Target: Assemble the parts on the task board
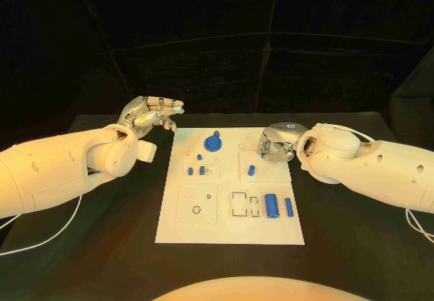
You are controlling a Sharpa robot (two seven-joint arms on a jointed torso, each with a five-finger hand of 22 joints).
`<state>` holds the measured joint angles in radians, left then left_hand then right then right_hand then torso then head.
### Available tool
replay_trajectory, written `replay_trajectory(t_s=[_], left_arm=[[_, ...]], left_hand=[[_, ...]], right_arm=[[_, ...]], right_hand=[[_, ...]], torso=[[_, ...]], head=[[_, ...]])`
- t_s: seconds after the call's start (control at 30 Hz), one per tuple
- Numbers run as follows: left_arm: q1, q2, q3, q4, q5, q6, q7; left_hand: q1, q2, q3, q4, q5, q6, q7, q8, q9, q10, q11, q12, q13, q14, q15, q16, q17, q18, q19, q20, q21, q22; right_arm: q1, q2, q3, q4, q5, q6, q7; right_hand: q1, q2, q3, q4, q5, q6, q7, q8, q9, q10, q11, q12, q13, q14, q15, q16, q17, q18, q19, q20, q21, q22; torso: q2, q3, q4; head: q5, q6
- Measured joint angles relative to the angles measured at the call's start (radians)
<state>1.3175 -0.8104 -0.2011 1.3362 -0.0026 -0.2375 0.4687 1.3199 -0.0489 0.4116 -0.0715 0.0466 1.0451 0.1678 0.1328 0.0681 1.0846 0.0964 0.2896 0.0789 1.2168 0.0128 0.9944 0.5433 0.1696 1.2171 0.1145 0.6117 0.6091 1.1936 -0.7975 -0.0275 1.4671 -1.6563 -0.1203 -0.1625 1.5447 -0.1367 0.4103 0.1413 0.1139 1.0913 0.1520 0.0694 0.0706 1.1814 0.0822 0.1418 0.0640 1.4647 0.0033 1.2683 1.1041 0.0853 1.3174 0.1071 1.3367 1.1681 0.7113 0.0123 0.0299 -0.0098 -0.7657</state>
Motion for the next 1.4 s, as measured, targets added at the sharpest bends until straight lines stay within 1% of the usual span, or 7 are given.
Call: replay_trajectory(t_s=[0.03, 0.17, 0.37, 0.8, 0.9, 1.1, 1.4], left_arm=[[0.0, 0.0, 0.0, 0.0, 0.0, 0.0, 0.0], [0.0, -0.001, 0.0, 0.001, 0.0, 0.0, -0.001], [0.0, -0.001, 0.0, 0.001, 0.0, 0.0, -0.002], [0.0, -0.002, 0.0, 0.003, 0.0, 0.0, -0.002], [0.0, -0.003, 0.0, 0.003, 0.0, 0.0, -0.002], [0.0, -0.003, 0.0, 0.001, 0.001, 0.0, -0.003], [0.0, -0.002, 0.0, -0.003, 0.001, -0.001, -0.003]], left_hand=[[0.0, 0.0, 0.0, 0.0, 0.0, 0.0, 0.0, 0.0, 0.0, 0.0, 0.0, 0.0, 0.0, 0.0, 0.0, 0.0, 0.0, 0.0, 0.0, 0.0, 0.0, 0.0], [0.0, 0.0, 0.0, 0.0, 0.0, 0.0, 0.0, 0.0, 0.0, 0.0, 0.0, 0.0, 0.0, 0.0, 0.0, 0.0, 0.0, 0.0, 0.0, 0.0, 0.0, 0.0], [0.0, 0.0, 0.0, 0.0, 0.0, 0.0, 0.0, 0.0, 0.0, 0.0, 0.0, 0.005, 0.0, 0.0, 0.0, 0.0, -0.001, 0.0, 0.0, 0.0, 0.0, 0.0], [0.0, 0.0, 0.0, 0.0, 0.0, 0.0, 0.0, 0.0, 0.0, 0.0, 0.0, 0.005, 0.0, 0.0, 0.0, 0.0, -0.001, 0.0, 0.0, 0.0, 0.0, -0.001], [0.0, 0.0, 0.0, 0.0, 0.0, 0.0, 0.0, 0.0, 0.0, 0.0, 0.0, 0.005, 0.0, 0.0, 0.0, 0.0, -0.001, 0.0, 0.0, 0.0, 0.0, -0.001], [0.0, 0.0, 0.0, 0.0, 0.0, 0.0, 0.0, 0.0, 0.0, 0.0, 0.0, 0.005, 0.0, 0.0, 0.0, 0.0, -0.002, 0.0, 0.0, 0.0, 0.0, -0.001], [0.0, 0.0, 0.0, 0.0, 0.0, 0.0, 0.0, 0.0, 0.0, 0.0, 0.0, 0.005, 0.0, 0.0, 0.0, 0.0, -0.002, 0.0, 0.0, 0.0, 0.0, -0.002]], right_arm=[[0.0, 0.0, 0.0, 0.0, 0.0, 0.0, -0.001], [-0.001, 0.001, 0.0, 0.003, -0.003, -0.004, -0.005], [-0.004, 0.0, -0.002, 0.011, -0.012, -0.015, -0.013], [-0.015, -0.017, -0.01, 0.045, -0.028, -0.062, -0.046], [-0.015, -0.028, -0.01, 0.061, -0.029, -0.074, -0.054], [-0.015, -0.052, -0.009, 0.097, -0.031, -0.095, -0.062], [-0.012, -0.104, -0.008, 0.167, -0.025, -0.14, -0.059]], right_hand=[[0.0, 0.0, 0.005, -0.002, 0.0, 0.002, -0.002, 0.0, 0.0, 0.005, -0.005, 0.0, 0.001, 0.0, 0.0, 0.004, 0.001, 0.0, 0.001, -0.001, 0.0, 0.002], [-0.006, -0.002, 0.016, -0.011, 0.0, 0.014, -0.006, 0.004, 0.002, 0.014, -0.007, 0.0, 0.003, 0.0, 0.0, 0.004, 0.003, 0.0, 0.011, -0.003, 0.008, 0.013], [-0.015, 0.005, 0.036, -0.031, 0.0, 0.041, -0.016, 0.011, 0.006, 0.043, -0.014, 0.008, 0.005, 0.004, -0.011, 0.004, -0.014, 0.0, 0.032, -0.011, 0.028, 0.043], [-0.027, 0.005, 0.048, -0.043, 0.005, 0.051, -0.016, 0.015, 0.007, 0.057, -0.021, 0.013, 0.009, 0.0, -0.014, -0.002, -0.028, 0.0, 0.046, -0.018, 0.046, 0.072], [-0.027, 0.005, 0.048, -0.043, 0.005, 0.051, -0.016, 0.015, 0.007, 0.057, -0.021, 0.013, 0.009, 0.0, -0.014, -0.002, -0.028, 0.0, 0.05, -0.014, 0.046, 0.077], [-0.032, 0.0, 0.054, -0.055, 0.005, 0.051, -0.016, 0.015, 0.006, 0.057, -0.021, 0.013, 0.009, 0.0, -0.014, -0.002, -0.028, 0.0, 0.054, -0.018, 0.053, 0.081], [-0.036, -0.004, 0.064, -0.065, 0.012, 0.051, -0.016, 0.015, 0.006, 0.057, -0.021, 0.013, 0.009, 0.0, -0.014, -0.002, -0.03, 0.0, 0.062, -0.016, 0.064, 0.099]], torso=[[0.0, 0.0, 0.0], [0.0, 0.0003, 0.0], [0.0, 0.0006, -0.0001], [-0.001, 0.0001, 0.0006], [-0.002, -0.0001, 0.0006], [-0.002, -0.0004, -0.0004], [-0.003, -0.0016, -0.0003]], head=[[0.0, 0.0], [0.0, -0.001], [-0.001, -0.001], [-0.004, 0.0], [-0.002, 0.002], [-0.001, 0.006], [-0.006, 0.011]])
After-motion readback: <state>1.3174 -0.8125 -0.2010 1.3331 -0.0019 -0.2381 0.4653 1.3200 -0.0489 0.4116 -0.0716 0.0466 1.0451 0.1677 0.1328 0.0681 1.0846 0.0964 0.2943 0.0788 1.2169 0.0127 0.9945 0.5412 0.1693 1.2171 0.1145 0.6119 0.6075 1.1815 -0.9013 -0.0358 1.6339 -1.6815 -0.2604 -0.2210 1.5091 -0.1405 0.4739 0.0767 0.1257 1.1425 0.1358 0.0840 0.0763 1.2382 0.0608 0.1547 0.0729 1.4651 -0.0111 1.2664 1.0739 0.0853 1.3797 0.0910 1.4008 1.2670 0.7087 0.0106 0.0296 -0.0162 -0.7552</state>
